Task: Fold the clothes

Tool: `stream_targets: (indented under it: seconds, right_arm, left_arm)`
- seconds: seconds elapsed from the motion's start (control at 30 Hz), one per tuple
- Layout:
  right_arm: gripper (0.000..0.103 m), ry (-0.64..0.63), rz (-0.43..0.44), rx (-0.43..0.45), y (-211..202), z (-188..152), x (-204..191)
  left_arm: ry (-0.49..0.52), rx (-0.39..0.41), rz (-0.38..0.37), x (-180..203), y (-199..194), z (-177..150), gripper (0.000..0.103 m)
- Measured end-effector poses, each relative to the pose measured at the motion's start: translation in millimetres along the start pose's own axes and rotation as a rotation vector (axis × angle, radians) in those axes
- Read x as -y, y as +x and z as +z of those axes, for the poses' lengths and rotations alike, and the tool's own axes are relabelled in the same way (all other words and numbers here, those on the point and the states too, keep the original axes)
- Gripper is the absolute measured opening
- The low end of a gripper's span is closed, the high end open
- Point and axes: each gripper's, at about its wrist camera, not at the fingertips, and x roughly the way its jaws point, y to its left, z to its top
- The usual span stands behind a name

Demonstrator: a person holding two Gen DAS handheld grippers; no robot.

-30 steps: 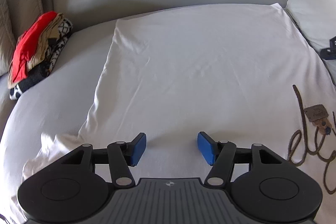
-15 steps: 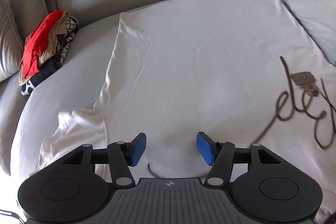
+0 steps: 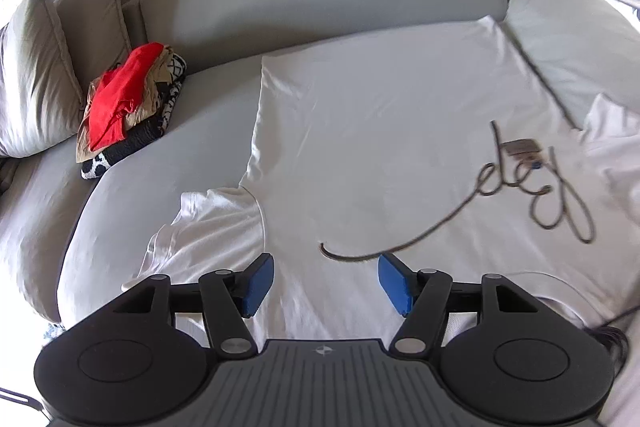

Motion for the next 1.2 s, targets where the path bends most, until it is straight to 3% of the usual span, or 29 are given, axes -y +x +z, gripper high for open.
stream_targets:
  seconds: [0.17,0.23,0.3,0.43,0.57,0.7,0.8,0.87,0.97,1.0,1.07,1.2]
  right_arm:
    - [0.055,0.121,-0.038,0.01,-6.3,-23.5,21.3]
    - [0.049,0.1,-0.035,-0.071,12.0,-39.1,20.0]
    - [0.04,0.062,-0.009,-0.148,30.6,-56.8,11.9]
    - [0.04,-0.018,0.023,-0.212,56.2,-81.0,-12.4]
    - [0.04,-0.09,-0.006,-0.256,75.4,-91.5,-28.4]
    - [0.039,-0.017,0.044,-0.318,49.9,-88.3,-10.6]
    - [0.047,-0.006,0.023,-0.307,25.9,-88.4,4.1]
    - [0.048,0.008,0.021,-0.299,26.0,-91.5,7.0]
    - [0.048,0.037,0.041,-0.278,33.8,-96.9,8.8]
    - [0.045,0.041,0.054,-0.255,39.9,-98.6,7.7]
    - [0.015,0.055,0.078,-0.214,53.1,-99.4,6.8]
    - [0.014,0.215,0.228,-0.151,79.5,-94.9,19.4]
  left_arm:
    - [0.001,0.006,-0.021,-2.4,-12.1,-13.4,0.066]
    - [0.008,-0.022,-0.031,-0.2,-6.4,-19.0,0.066]
    - [0.055,-0.089,-0.086,10.5,3.7,-25.1,0.065]
    - [0.128,-0.133,-0.175,36.3,9.0,-40.8,0.066]
    - [0.171,-0.152,-0.237,54.3,9.6,-56.6,0.066]
    - [0.215,-0.17,-0.277,47.0,2.2,-75.1,0.066]
    - [0.17,-0.217,-0.312,33.7,2.5,-85.8,0.066]
    - [0.145,-0.196,-0.305,32.1,3.1,-86.5,0.066]
    - [0.099,-0.084,-0.263,31.4,2.1,-81.3,0.067]
    - [0.067,-0.042,-0.25,29.6,2.2,-78.6,0.069]
    - [-0.014,-0.003,-0.206,22.0,7.5,-71.0,0.068]
    - [-0.076,0.012,-0.122,16.5,28.0,-59.6,0.066]
